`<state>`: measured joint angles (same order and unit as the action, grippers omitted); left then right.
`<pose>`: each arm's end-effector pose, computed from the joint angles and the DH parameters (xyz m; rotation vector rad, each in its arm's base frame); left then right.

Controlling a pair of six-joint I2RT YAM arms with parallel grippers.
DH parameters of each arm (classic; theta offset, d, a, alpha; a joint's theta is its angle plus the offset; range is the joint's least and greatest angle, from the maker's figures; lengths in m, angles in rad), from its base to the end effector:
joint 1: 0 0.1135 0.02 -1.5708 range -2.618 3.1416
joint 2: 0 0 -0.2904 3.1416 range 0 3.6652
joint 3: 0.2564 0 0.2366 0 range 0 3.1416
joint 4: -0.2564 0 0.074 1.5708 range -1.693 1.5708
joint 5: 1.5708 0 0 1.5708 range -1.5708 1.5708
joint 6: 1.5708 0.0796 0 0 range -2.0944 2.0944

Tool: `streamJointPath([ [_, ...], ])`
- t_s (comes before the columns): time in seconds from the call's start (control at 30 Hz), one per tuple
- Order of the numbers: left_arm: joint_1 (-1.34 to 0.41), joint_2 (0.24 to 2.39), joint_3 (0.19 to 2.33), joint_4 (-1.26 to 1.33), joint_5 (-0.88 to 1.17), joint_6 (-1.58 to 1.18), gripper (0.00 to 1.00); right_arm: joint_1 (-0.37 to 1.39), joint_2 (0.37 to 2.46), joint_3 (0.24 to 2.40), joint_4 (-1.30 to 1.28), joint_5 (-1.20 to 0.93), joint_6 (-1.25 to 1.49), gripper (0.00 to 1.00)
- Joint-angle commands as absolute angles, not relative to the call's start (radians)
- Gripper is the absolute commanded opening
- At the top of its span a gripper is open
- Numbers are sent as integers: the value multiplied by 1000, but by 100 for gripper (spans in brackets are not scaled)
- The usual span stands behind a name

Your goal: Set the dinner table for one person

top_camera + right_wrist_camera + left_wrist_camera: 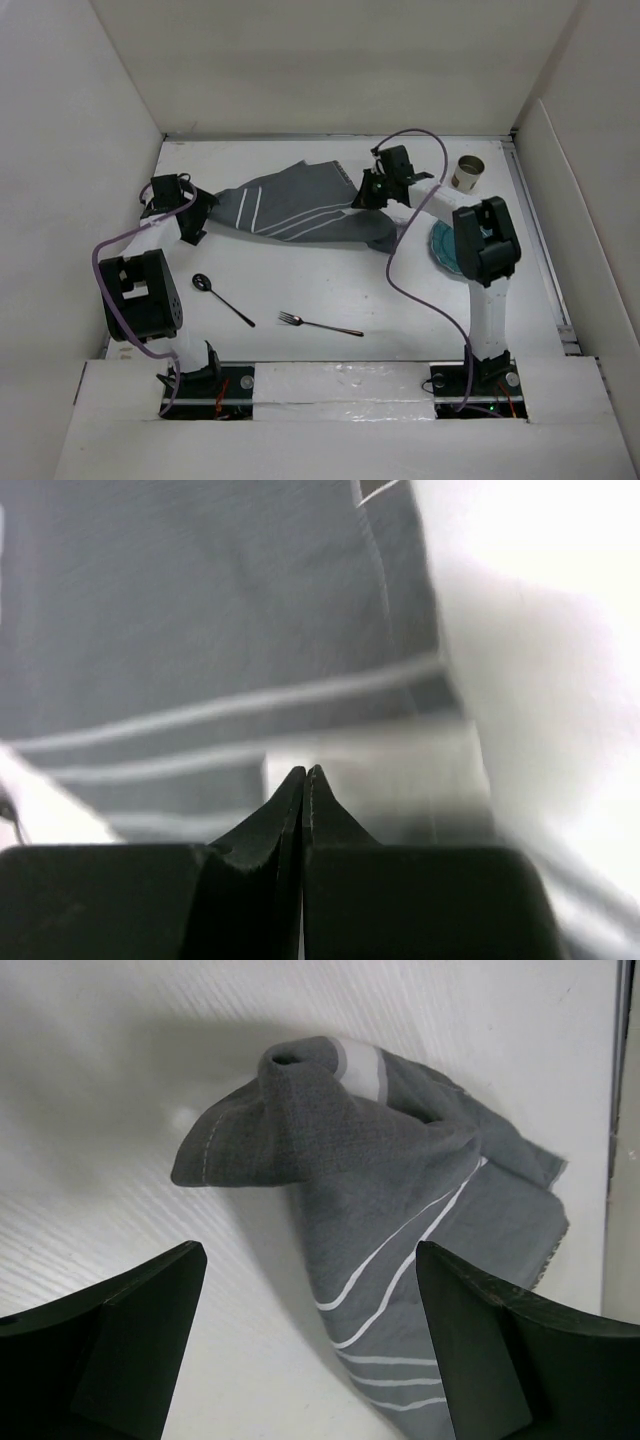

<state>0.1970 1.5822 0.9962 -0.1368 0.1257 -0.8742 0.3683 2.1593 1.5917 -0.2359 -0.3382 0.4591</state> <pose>0.3569 0.0610 0.2261 -1.1350 2.0425 -0.4889 0.4662 0.2082 0.1753 -0.0576 2.4621 0.7828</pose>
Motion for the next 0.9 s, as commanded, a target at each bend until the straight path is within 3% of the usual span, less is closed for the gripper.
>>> streamJointPath([
  [0.0, 198, 1601, 986, -64, 138, -972, 84, 370, 1979, 1472, -126, -328, 402, 0],
  [0.23, 198, 1647, 1020, -37, 114, -1023, 84, 429, 1838, 1234, -195, -207, 377, 0],
  [0.27, 198, 1667, 1054, -52, 94, -1023, 84, 461, 1785, 1182, -171, -152, 373, 10],
  [0.3, 198, 1667, 1054, -54, 94, -1023, 84, 462, 1784, 1181, -170, -152, 373, 10],
  [0.4, 198, 1700, 1095, -70, 74, -1023, 84, 497, 1770, 1170, -236, -77, 371, 47],
  [0.47, 198, 1724, 1121, -87, 69, -1011, 85, 515, 1773, 1180, -265, -22, 364, 55],
  [0.7, 198, 1773, 1178, -123, 49, -991, 85, 590, 1836, 1191, -417, 120, 379, 49],
  [0.87, 198, 1778, 1186, -123, 28, -991, 85, 600, 1813, 1085, -384, 97, 419, 46],
])
